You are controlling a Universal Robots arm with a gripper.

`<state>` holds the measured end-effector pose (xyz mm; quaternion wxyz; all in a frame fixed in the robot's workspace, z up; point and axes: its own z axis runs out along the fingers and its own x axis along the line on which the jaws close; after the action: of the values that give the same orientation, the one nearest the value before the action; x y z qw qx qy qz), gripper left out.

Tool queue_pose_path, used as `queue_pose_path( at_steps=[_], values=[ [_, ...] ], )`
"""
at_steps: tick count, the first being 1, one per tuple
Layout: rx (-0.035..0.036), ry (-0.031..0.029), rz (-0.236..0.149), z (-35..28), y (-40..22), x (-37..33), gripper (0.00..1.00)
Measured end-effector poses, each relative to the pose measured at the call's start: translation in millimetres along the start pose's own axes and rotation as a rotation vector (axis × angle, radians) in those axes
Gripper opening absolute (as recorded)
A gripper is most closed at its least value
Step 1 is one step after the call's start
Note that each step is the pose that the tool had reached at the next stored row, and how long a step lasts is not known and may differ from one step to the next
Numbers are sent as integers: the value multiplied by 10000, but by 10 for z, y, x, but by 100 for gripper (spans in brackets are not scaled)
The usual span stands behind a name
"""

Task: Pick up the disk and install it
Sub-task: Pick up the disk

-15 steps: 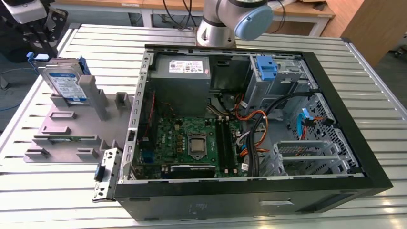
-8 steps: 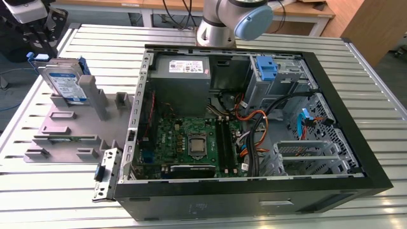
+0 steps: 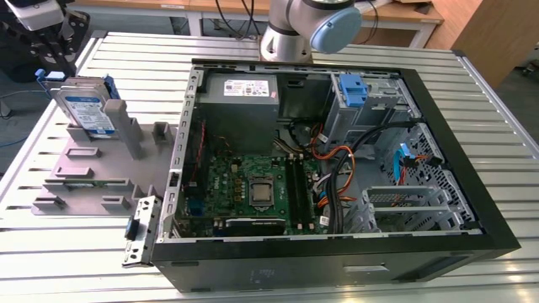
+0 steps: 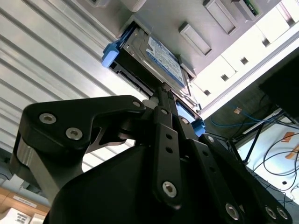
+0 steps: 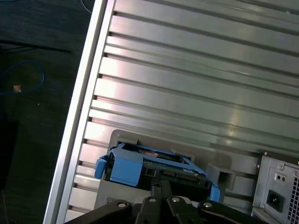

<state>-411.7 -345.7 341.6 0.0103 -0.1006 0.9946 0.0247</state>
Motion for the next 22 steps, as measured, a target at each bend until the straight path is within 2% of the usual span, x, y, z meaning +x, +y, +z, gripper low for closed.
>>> queue_pose_path(
  at_steps=[16, 22],
  values=[
    [-1, 4, -69, 0, 0, 0, 11],
    [-9, 19, -391, 0, 0, 0, 11]
  ],
)
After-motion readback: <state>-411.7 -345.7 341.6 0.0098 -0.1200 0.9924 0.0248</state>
